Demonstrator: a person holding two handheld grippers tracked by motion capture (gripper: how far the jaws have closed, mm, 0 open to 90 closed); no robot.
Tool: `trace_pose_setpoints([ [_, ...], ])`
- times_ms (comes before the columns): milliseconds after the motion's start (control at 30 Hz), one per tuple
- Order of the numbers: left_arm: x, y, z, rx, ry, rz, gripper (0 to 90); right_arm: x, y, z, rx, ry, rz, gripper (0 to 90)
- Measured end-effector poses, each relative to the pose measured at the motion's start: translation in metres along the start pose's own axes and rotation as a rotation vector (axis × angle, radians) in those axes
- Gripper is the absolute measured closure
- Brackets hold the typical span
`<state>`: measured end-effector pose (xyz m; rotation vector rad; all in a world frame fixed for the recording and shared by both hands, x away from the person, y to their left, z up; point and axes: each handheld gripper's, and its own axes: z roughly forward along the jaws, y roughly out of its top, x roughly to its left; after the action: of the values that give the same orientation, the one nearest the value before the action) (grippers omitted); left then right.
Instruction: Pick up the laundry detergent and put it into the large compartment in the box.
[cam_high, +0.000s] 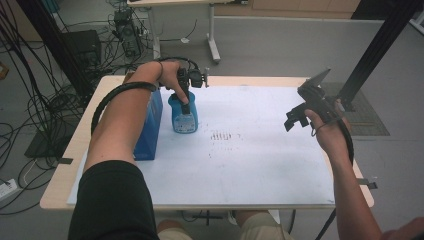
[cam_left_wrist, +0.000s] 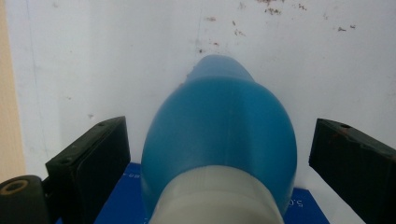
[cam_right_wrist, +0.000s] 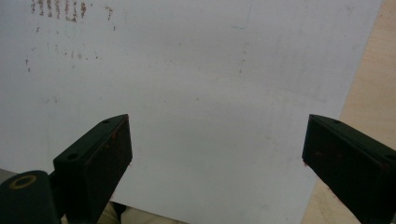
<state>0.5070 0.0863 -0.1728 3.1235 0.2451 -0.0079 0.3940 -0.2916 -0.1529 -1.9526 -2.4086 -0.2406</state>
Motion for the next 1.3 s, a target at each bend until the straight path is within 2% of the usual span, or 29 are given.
trace_pose_setpoints([
  [1300,-0.0008,0.0004,-0.0005,-0.01,0.004,0.009,5.9,0.0009,0.0014,0.0014,0.004,0.0,-0.004,8.2],
])
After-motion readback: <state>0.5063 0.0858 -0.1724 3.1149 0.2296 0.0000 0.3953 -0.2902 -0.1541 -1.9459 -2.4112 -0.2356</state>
